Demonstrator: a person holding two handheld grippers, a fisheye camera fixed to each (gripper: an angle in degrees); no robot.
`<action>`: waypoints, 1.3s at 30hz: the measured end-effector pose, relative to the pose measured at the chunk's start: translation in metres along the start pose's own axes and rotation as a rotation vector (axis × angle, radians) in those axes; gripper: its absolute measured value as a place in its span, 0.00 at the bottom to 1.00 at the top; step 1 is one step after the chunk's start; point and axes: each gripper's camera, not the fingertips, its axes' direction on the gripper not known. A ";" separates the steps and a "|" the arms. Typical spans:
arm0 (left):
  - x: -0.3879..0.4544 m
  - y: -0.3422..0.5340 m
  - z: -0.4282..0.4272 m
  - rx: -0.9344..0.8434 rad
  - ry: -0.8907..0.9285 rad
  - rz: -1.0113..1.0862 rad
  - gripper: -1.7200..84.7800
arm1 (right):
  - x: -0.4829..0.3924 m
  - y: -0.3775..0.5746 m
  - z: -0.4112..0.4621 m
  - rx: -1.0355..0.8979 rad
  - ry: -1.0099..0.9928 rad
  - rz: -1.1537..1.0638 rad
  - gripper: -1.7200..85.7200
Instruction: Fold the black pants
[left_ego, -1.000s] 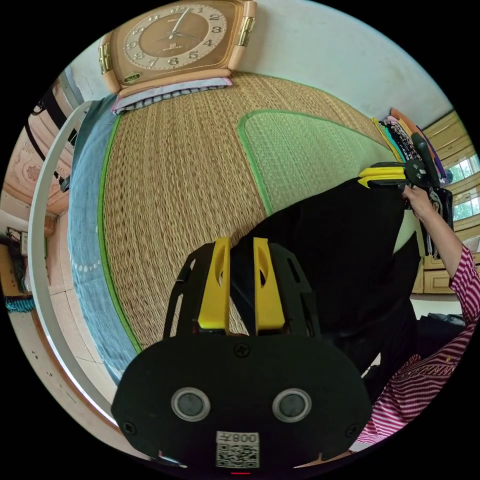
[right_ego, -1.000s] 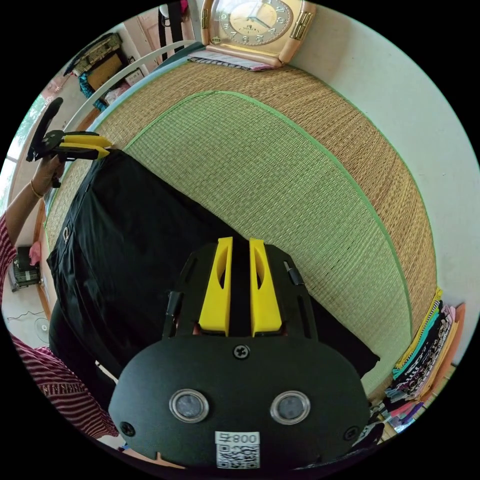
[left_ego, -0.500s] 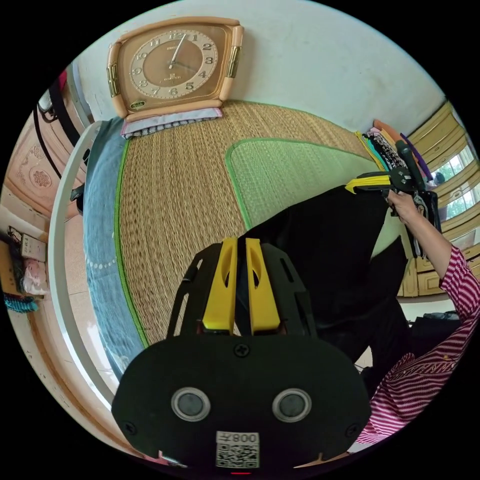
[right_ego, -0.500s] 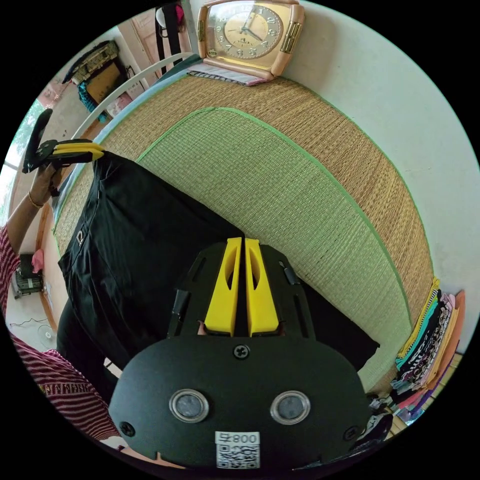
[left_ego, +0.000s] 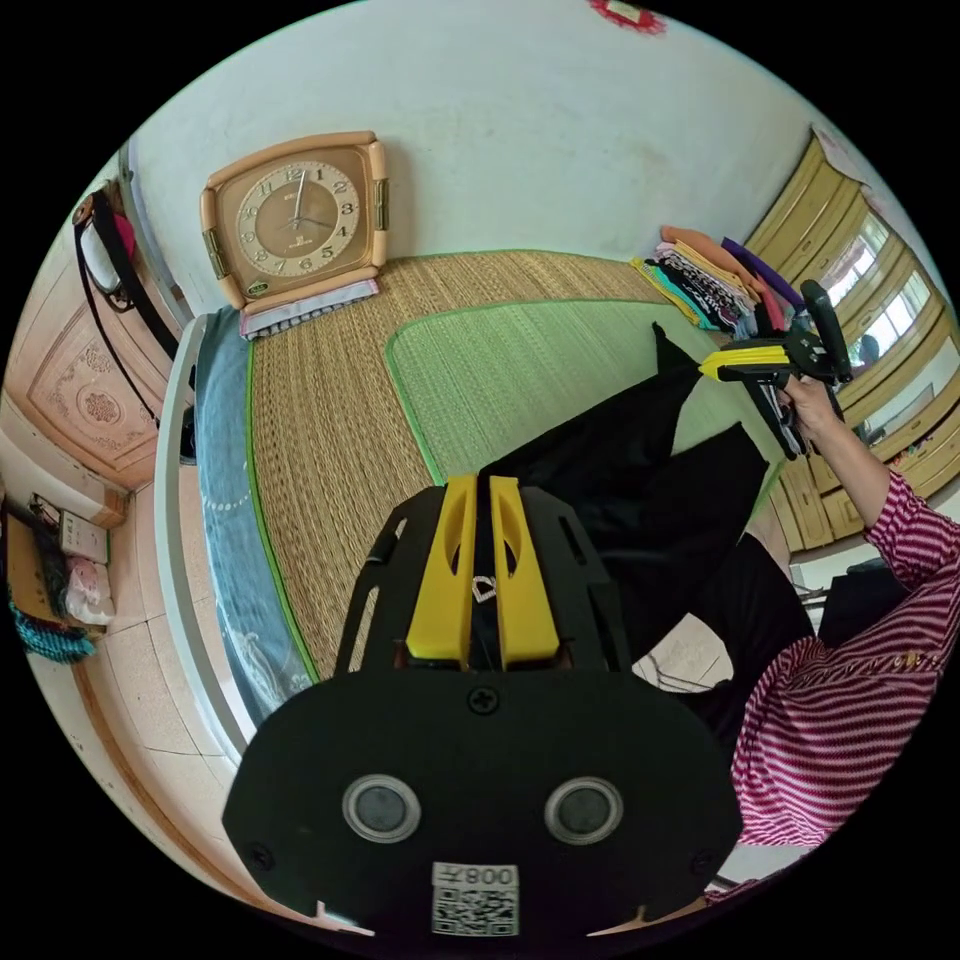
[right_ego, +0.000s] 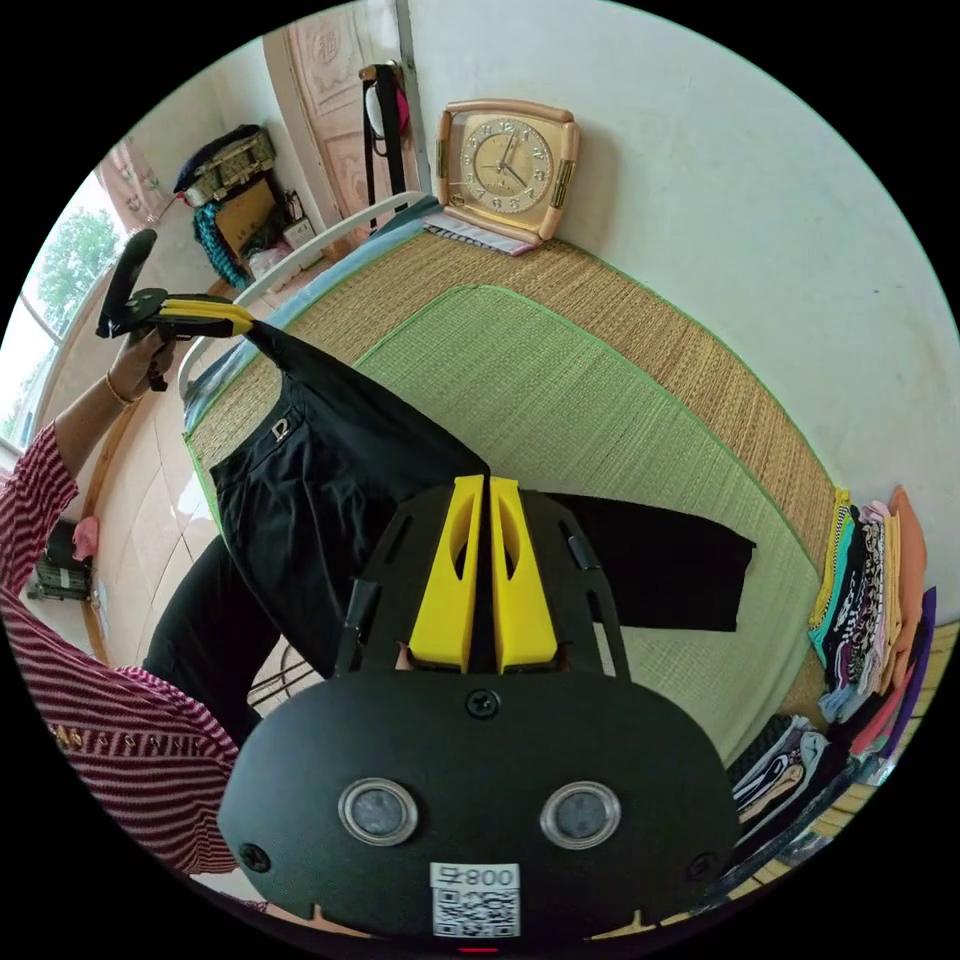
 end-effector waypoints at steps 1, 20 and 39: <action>0.004 0.010 0.000 -0.004 0.012 0.001 0.05 | -0.011 0.020 -0.008 0.005 -0.002 -0.011 0.03; 0.008 0.111 0.094 -0.228 0.018 -0.082 0.04 | -0.101 0.189 0.065 -0.133 -0.189 0.007 0.03; -0.060 0.111 0.174 -0.169 0.140 -0.279 0.04 | -0.130 0.216 0.125 -0.177 -0.253 0.047 0.03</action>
